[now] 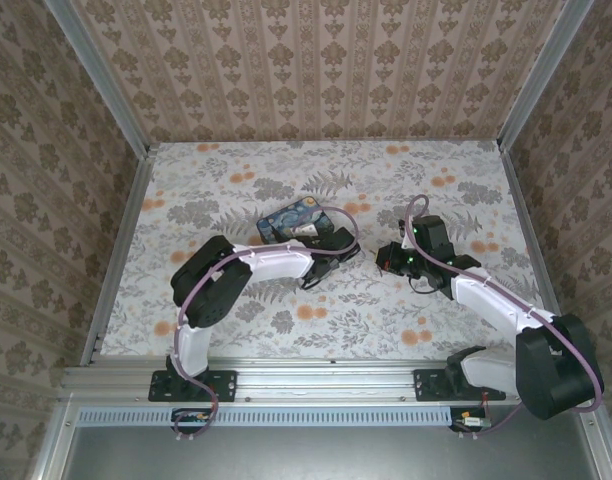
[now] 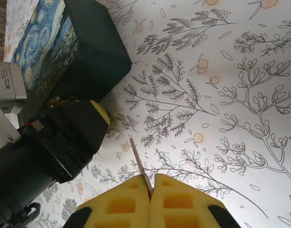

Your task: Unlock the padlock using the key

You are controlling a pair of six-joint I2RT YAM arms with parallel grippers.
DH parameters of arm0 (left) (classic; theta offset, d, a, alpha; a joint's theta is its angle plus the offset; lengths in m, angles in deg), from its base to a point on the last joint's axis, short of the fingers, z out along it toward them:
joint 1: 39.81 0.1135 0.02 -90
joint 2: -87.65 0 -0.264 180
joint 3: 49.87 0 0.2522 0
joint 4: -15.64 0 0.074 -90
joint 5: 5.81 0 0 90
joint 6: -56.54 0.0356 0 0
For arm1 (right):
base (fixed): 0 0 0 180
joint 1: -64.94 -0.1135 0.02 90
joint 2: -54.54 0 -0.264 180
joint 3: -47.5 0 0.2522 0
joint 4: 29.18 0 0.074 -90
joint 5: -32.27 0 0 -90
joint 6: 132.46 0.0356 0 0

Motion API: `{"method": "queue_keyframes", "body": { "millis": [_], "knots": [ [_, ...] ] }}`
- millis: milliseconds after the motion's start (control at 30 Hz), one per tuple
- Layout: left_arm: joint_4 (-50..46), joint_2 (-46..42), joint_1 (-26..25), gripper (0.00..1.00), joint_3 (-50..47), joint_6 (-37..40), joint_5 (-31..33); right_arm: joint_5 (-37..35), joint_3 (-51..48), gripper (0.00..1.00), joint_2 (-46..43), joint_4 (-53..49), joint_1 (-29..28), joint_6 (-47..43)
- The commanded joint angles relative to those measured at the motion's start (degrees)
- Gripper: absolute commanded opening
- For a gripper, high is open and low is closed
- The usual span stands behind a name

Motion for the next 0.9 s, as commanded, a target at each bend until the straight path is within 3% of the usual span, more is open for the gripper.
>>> {"method": "queue_keyframes", "body": {
  "millis": [0,100,333,467,567,733,867],
  "knots": [
    [-1.8,-0.2,0.9,0.32,0.6,1.0,0.8,2.6,1.0,0.00,0.6,-0.4,0.3,-2.1],
    [-2.0,-2.6,1.2,0.29,0.8,5.3,-2.2,4.3,-0.5,0.00,0.8,-0.4,0.2,-0.9],
    [-8.2,-12.6,5.1,0.23,2.2,13.2,-19.9,4.7,-3.7,0.00,-0.5,2.5,-3.8,3.9],
    [-11.6,-18.1,8.7,0.20,1.2,10.5,-32.3,3.7,-4.1,0.00,-3.3,6.5,-10.6,6.2],
    [-12.9,-20.8,10.6,0.20,0.6,6.9,-40.8,-0.4,-7.5,0.00,-7.0,15.8,-16.3,10.5],
    [-11.6,-25.0,13.8,0.19,-1.7,-0.5,-48.9,-9.5,-10.2,0.00,-10.5,24.6,-21.5,14.6],
    [-7.9,-27.1,15.3,0.19,-4.3,-5.2,-52.8,-14.0,-10.1,0.00,-6.9,31.6,-24.6,13.3]
  ]
}}
